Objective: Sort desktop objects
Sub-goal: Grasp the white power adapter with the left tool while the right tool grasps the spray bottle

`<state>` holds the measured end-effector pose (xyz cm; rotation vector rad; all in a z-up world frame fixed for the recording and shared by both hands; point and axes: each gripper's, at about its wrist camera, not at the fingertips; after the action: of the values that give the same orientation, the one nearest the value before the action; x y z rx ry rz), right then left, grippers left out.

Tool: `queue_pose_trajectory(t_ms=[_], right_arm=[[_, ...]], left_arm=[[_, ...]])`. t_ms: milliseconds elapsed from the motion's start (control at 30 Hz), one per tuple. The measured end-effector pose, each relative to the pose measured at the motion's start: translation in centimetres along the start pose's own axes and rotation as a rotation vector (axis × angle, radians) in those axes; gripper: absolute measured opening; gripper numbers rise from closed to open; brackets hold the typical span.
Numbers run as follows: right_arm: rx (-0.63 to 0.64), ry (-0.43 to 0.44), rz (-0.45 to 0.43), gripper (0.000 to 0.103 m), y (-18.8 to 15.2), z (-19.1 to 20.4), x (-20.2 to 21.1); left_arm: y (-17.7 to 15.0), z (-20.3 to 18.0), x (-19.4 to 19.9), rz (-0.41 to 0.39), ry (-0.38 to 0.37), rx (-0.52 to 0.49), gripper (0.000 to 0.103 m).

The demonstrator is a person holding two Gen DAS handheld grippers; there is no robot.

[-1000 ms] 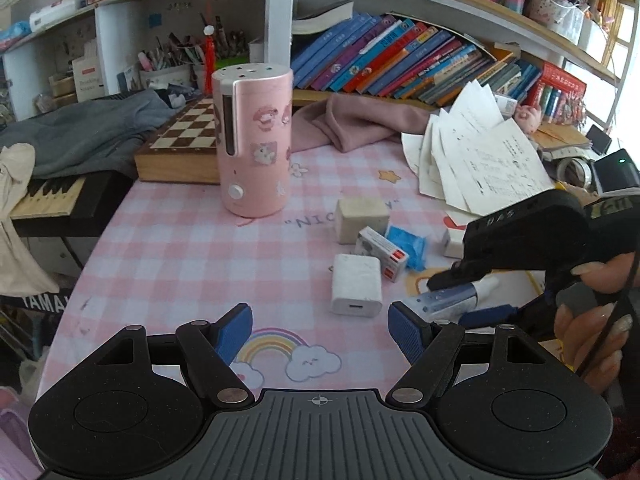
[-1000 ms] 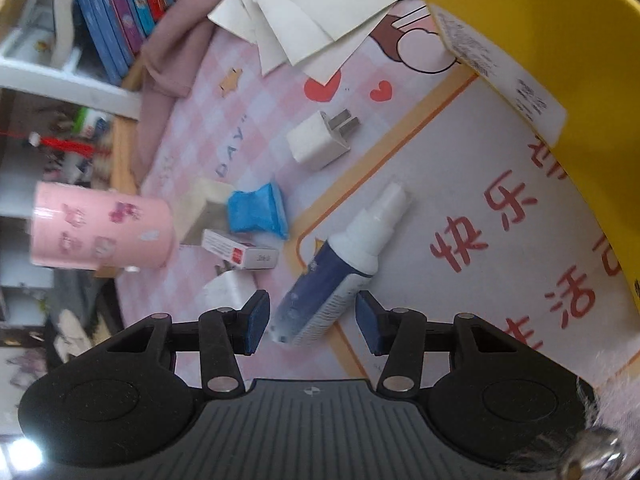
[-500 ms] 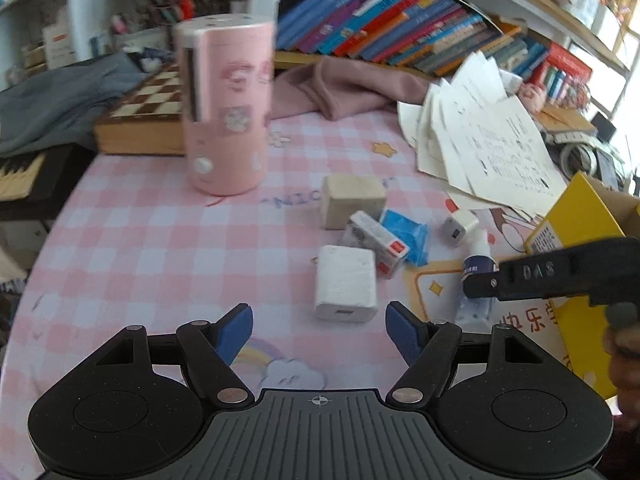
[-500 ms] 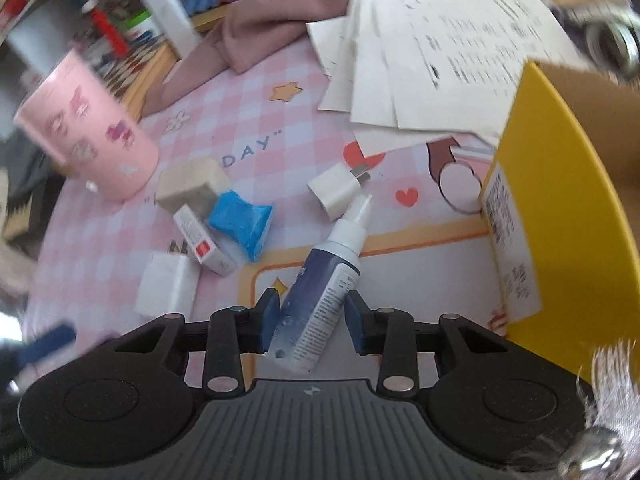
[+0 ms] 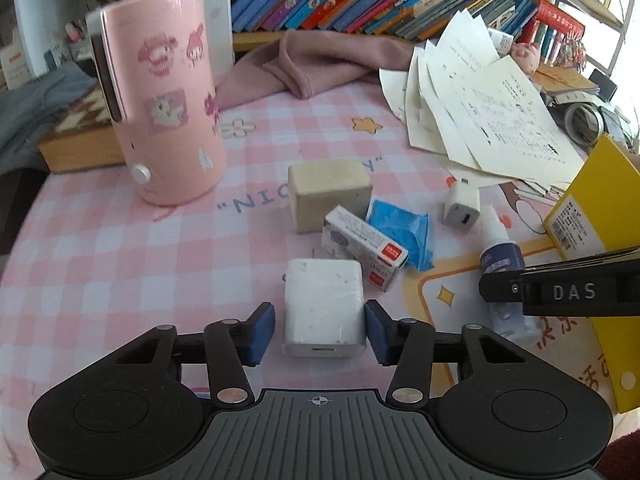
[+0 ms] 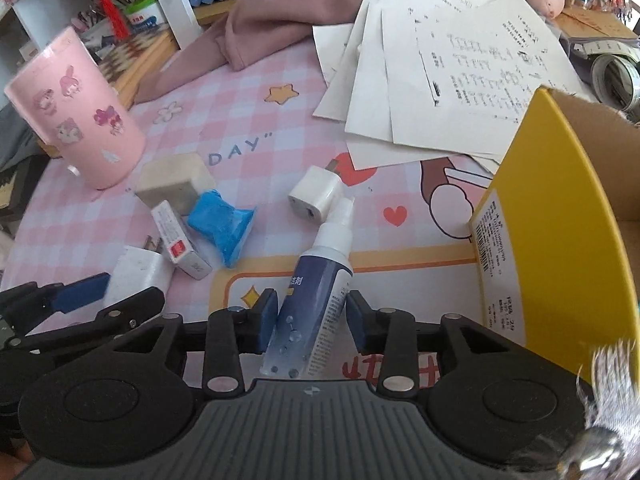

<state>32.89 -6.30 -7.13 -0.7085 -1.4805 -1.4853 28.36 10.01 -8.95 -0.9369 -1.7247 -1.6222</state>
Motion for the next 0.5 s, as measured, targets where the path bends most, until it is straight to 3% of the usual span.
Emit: queue_pose_trajectory(t_ms=[300,500], right_arm=[[0.157,-0.050,-0.035,0.031,-0.8,1.0,-0.7],[0.111,-0.012,-0.046,0.030,-1.2,0.1,0.4]], left_arm=[[-0.4,-0.1,-0.3,-0.023,0.017,-0.010,0.042],[-0.5,1.4,1.0,0.003,-0.054,0.153,0.041]])
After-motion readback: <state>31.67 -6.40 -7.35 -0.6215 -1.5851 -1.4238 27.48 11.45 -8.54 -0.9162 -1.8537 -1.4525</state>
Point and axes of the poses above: each gripper's, at about its wrist camera, not at the fingertips, and x roughly against the way its jaws point, z to its left, y to its top, and after that the axes turned 2 degrees about x, right-handed
